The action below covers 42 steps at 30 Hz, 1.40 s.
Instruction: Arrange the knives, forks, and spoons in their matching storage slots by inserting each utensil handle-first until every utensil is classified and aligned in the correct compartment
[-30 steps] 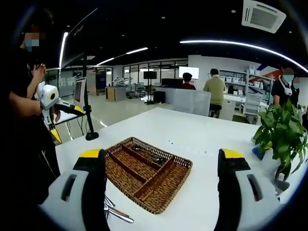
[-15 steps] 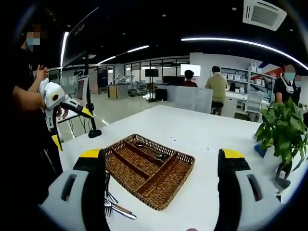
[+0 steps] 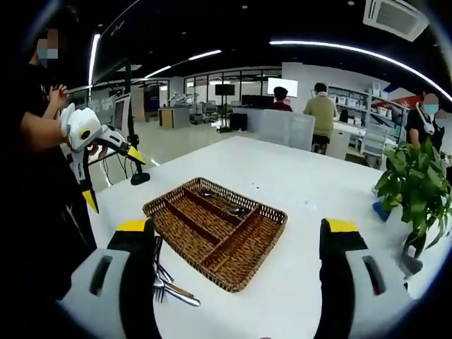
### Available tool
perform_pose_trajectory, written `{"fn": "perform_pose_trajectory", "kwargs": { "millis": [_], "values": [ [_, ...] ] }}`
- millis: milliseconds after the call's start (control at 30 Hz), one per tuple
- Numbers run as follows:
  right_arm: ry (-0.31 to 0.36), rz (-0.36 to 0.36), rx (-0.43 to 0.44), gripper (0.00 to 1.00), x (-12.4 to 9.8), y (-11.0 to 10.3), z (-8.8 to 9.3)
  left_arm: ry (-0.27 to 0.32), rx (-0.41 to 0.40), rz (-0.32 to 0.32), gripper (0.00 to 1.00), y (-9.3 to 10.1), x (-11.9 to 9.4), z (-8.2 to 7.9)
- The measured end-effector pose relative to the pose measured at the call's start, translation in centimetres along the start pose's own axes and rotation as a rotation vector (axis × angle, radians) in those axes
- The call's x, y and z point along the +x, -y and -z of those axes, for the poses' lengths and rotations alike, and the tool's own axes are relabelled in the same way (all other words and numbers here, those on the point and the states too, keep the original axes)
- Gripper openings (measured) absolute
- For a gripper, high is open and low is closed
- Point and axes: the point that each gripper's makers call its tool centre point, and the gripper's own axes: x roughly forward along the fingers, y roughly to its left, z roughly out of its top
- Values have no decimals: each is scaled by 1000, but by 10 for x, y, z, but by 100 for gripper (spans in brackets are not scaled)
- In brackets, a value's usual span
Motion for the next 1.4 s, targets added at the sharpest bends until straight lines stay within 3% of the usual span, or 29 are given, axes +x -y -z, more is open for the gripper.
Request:
{"fn": "perform_pose_trajectory", "kwargs": {
  "millis": [233,300,567,833,1167,1400],
  "values": [
    [-14,-23,39,100,-3,-2,-1,-30,96,82,81,12,16,-2],
    [-39,-34,36,100,-4,-4,2,-33,105,80,76,13,22,-1],
    [-44,-25,40,100,-5,-3,5,-25,144,179,67,38,51,-2],
    [-50,-6,54,100,-8,2,9,-56,218,302,53,70,78,11],
    [-55,4,77,100,-13,5,15,-98,296,381,33,86,107,35],
    [-62,17,96,100,-16,10,22,-86,339,444,21,93,129,41]
  ]
}}
